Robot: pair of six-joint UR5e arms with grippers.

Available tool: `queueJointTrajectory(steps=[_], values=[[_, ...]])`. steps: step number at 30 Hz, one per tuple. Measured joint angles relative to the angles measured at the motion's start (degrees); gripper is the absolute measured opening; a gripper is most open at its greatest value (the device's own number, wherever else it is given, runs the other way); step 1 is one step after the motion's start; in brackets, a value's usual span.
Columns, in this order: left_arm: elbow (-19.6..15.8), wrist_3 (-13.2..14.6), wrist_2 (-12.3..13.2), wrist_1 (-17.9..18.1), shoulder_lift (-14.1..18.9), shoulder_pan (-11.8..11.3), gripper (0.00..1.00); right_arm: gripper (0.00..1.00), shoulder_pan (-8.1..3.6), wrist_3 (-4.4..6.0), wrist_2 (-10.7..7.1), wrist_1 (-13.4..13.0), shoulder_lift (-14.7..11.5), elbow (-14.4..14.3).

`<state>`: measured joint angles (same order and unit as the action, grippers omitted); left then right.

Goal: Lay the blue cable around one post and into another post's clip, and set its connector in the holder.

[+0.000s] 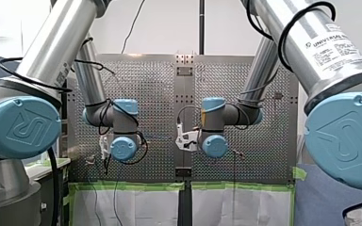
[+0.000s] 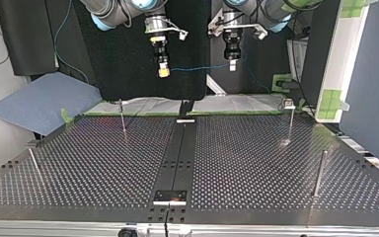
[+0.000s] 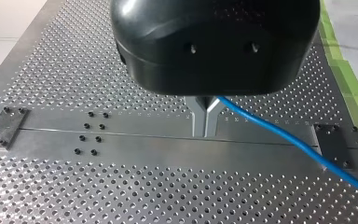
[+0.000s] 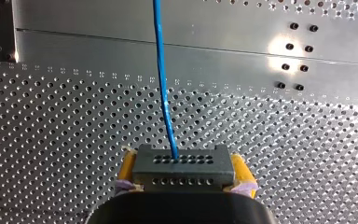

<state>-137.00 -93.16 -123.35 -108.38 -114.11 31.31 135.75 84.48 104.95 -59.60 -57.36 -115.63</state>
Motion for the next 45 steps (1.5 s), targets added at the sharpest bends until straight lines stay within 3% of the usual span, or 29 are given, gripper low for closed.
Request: queueJointTrajectory(steps=[14, 24, 38, 45], values=[[0.0, 0.0, 0.0, 0.0, 0.1, 0.0, 0.00, 0.00, 0.03, 0.00, 0.01, 0.1, 0.0, 0.0], [0.1, 0.0, 0.0, 0.0, 0.1, 0.0, 0.00, 0.00, 2.72, -0.09, 0.18, 1.5, 2.9, 0.0], [-0.1, 0.2, -0.2, -0.1, -0.1, 0.2, 0.00, 0.00, 2.90, -0.09, 0.18, 1.6, 3.2, 0.0], [-2.1, 0.4, -2.6, -0.3, -3.3, 1.6, 0.00, 0.00, 2.90, -0.09, 0.18, 1.6, 3.2, 0.0]])
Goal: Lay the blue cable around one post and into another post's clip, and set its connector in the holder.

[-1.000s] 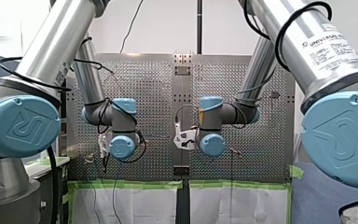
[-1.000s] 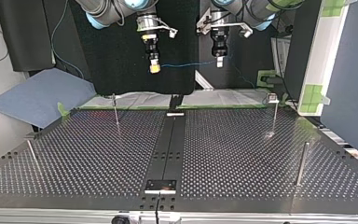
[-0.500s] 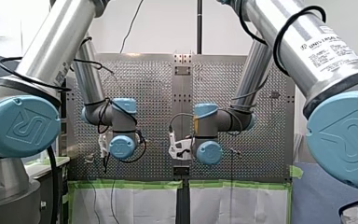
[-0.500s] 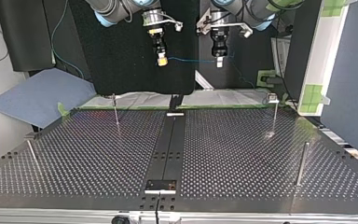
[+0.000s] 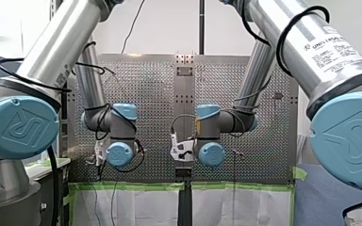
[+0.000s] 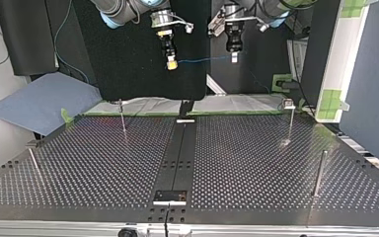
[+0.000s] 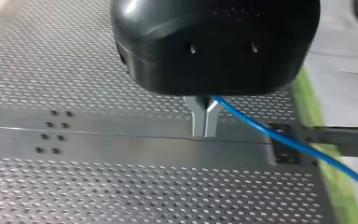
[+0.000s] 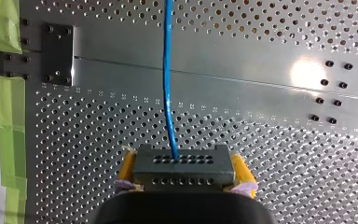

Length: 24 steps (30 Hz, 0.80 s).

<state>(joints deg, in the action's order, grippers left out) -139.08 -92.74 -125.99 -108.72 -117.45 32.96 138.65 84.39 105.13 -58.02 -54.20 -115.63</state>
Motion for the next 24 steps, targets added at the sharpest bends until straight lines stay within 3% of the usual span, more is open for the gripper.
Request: queueJointTrajectory(steps=[19, 24], values=[[-0.4, 0.0, -0.2, 0.1, -0.8, 0.1, 0.00, 0.00, 0.07, 0.07, 0.08, 0.1, 0.1, 0.1], [-0.2, -0.9, 1.1, -0.6, 1.0, -0.1, 0.00, 0.00, 1.20, 1.68, 1.67, 1.7, 0.9, 1.4]])
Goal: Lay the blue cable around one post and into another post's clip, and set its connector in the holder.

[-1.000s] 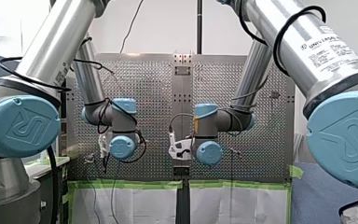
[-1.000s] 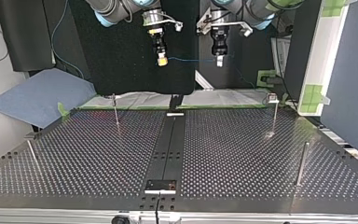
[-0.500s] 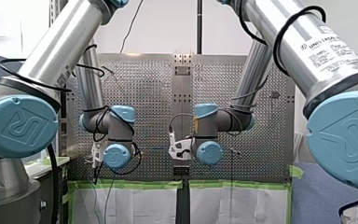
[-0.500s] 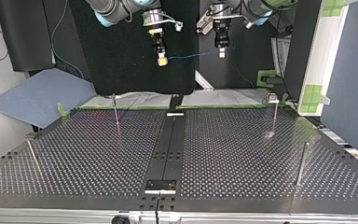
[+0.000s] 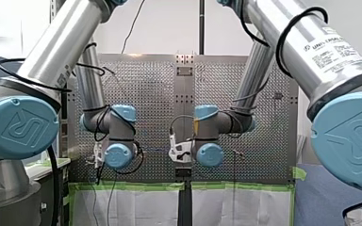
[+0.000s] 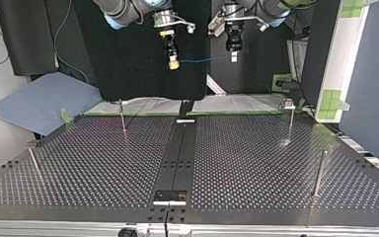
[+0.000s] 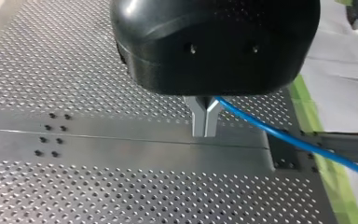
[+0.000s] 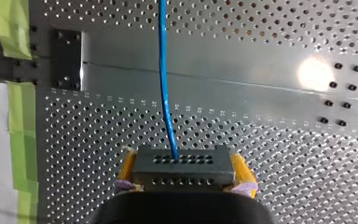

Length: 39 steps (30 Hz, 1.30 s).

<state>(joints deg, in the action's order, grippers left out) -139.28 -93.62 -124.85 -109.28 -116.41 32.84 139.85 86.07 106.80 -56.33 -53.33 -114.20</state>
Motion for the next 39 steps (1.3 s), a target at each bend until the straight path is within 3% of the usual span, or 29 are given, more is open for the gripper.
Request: queueJointTrajectory(steps=[6, 12, 21, 27, 31, 39], values=[[0.1, -1.0, 1.2, -2.7, 2.9, -0.8, 0.00, 0.00, 0.76, 2.94, 2.94, 2.9, -2.2, 0.6], [0.1, -0.1, 2.4, -5.8, 6.0, -3.3, 0.00, 0.00, 0.20, 6.16, 5.51, 6.2, -5.3, 1.0], [1.5, 0.0, 4.0, -10.5, 10.7, -7.8, 0.00, 0.00, -0.68, 10.19, 5.82, 10.2, -9.4, 4.1], [4.0, -0.2, 3.2, -13.3, 13.5, -8.8, 0.00, 0.00, -1.38, 12.95, 5.50, 13.0, -12.2, 6.9], [6.2, -0.6, 2.4, -15.6, 15.8, -9.2, 0.00, 0.00, -1.63, 13.23, 4.24, 15.0, -14.2, 8.9], [9.9, -1.0, 0.3, -19.7, 19.9, -9.8, 0.00, 0.00, -1.76, 12.48, 1.50, 19.3, -18.2, 13.2]])
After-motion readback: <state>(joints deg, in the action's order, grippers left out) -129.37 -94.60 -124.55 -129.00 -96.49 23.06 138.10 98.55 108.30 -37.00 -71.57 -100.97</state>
